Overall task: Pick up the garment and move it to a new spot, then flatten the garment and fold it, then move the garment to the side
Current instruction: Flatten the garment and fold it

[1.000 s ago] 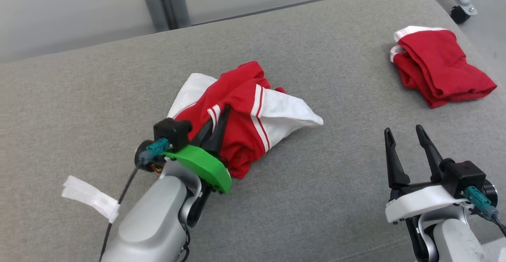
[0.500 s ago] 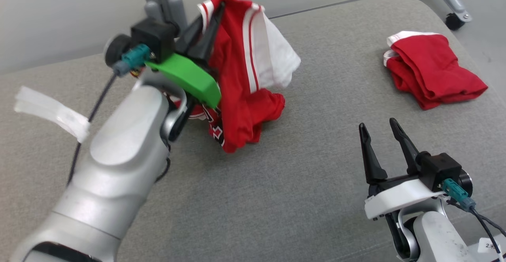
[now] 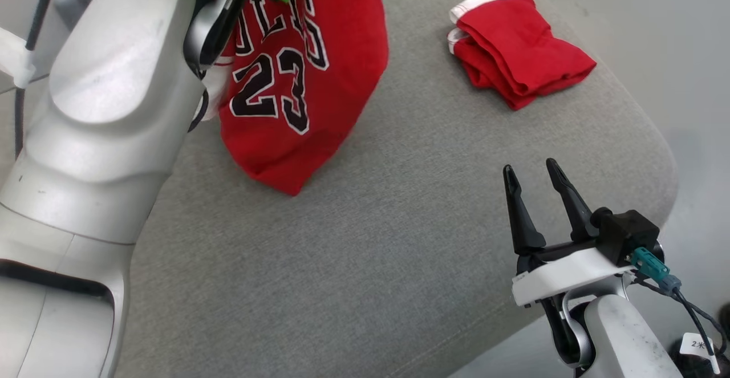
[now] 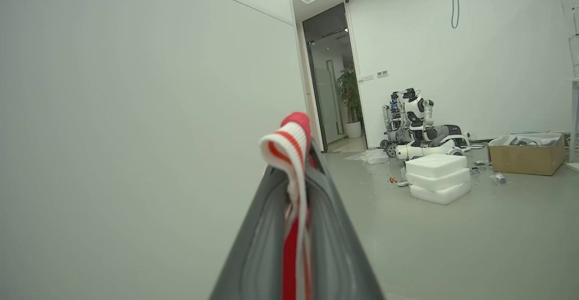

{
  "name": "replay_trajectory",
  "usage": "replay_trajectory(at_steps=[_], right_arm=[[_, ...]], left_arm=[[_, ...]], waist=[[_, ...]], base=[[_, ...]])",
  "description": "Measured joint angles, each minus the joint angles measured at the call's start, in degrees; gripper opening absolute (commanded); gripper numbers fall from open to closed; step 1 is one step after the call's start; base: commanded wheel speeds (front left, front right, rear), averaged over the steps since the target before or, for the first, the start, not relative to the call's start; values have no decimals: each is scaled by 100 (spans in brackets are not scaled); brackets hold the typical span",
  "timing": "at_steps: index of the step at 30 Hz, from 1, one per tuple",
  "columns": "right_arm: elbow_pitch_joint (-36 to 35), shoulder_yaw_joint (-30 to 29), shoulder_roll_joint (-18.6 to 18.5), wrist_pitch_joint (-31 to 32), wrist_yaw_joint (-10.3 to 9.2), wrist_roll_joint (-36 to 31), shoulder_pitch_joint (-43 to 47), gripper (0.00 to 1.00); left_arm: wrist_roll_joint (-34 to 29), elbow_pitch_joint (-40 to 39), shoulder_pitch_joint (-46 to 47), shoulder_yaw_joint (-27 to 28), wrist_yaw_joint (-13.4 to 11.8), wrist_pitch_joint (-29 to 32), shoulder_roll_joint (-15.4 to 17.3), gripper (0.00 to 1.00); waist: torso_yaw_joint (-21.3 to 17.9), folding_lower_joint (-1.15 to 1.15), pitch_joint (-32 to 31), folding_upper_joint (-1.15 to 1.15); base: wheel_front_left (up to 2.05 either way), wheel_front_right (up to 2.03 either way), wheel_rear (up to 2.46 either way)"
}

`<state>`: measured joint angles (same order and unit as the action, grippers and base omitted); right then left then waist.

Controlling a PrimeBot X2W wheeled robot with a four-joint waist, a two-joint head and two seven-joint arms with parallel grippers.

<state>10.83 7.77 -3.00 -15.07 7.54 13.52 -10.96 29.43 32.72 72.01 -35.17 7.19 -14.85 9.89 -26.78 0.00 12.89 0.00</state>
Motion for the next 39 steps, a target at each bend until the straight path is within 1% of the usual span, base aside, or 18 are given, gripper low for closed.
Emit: replay_trajectory(at_steps=[2,6,8,11,13,18,22,26,30,33,39], right_arm=[[-12,-7,0,0,-1,27,7,100],[-47,-129,0,1,0,34,24,100],[-86,-187,3,0,0,-3,23,100],[-141,-309,8,0,-1,-109,16,100],[-160,-377,11,0,0,-221,5,100],[-194,-455,16,0,0,-448,-85,100],[-186,-448,-35,0,0,-522,-112,100],[-166,-467,-136,0,0,-559,-109,100],[-136,-468,-211,1,0,-564,-86,100],[-127,-465,-222,0,0,-564,-52,100],[-89,-458,-272,0,0,-553,23,100]], left_arm=[[-23,-141,94,38,9,-10,-37,0],[-15,-528,103,179,12,-18,-203,0],[10,-636,-83,199,13,-19,-249,0],[71,-803,-633,387,13,-18,-293,0],[134,-943,-1016,586,13,-19,-316,0],[193,-1325,-2497,1079,13,-20,-342,0],[277,-1557,-3667,1285,13,-19,-347,0],[377,-1694,-4493,1385,13,-19,-346,0],[419,-1716,-5048,1545,13,-19,-333,0],[427,-1610,-5388,1662,13,-19,-323,0],[389,-1349,-5757,1788,13,-19,-352,0]], waist=[[-159,0,127,0],[-320,0,390,0],[-321,0,496,0],[-187,0,596,0],[-50,0,659,0],[481,0,818,0],[992,0,854,0],[1527,0,788,0],[1974,0,678,0],[2216,0,555,0],[2451,0,215,0]], base=[[0,0,0],[0,0,0],[0,0,0],[0,0,0],[0,0,0],[0,0,0],[0,0,0],[0,0,0],[0,0,0],[0,0,0],[0,0,0]])
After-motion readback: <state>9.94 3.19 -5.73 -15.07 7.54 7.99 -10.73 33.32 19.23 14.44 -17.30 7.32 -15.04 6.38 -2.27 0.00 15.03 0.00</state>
